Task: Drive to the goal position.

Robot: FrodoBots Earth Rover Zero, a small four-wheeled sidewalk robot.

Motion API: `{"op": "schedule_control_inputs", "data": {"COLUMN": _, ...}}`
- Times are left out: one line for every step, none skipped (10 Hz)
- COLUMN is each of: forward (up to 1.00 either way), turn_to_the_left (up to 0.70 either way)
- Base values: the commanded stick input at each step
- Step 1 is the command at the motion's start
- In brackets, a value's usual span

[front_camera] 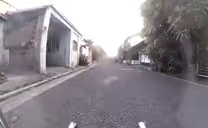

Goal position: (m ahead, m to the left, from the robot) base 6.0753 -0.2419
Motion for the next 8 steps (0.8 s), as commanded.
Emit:
{"op": "schedule_control_inputs", "data": {"forward": 0.70, "turn_to_the_left": 0.00}}
{"op": "schedule_control_inputs", "data": {"forward": 0.70, "turn_to_the_left": 0.00}}
{"op": "schedule_control_inputs", "data": {"forward": 0.70, "turn_to_the_left": 0.00}}
{"op": "schedule_control_inputs", "data": {"forward": 0.70, "turn_to_the_left": 0.00}}
{"op": "schedule_control_inputs", "data": {"forward": 0.70, "turn_to_the_left": 0.00}}
{"op": "schedule_control_inputs", "data": {"forward": 0.70, "turn_to_the_left": 0.00}}
{"op": "schedule_control_inputs", "data": {"forward": 0.70, "turn_to_the_left": 0.00}}
{"op": "schedule_control_inputs", "data": {"forward": 0.70, "turn_to_the_left": 0.00}}
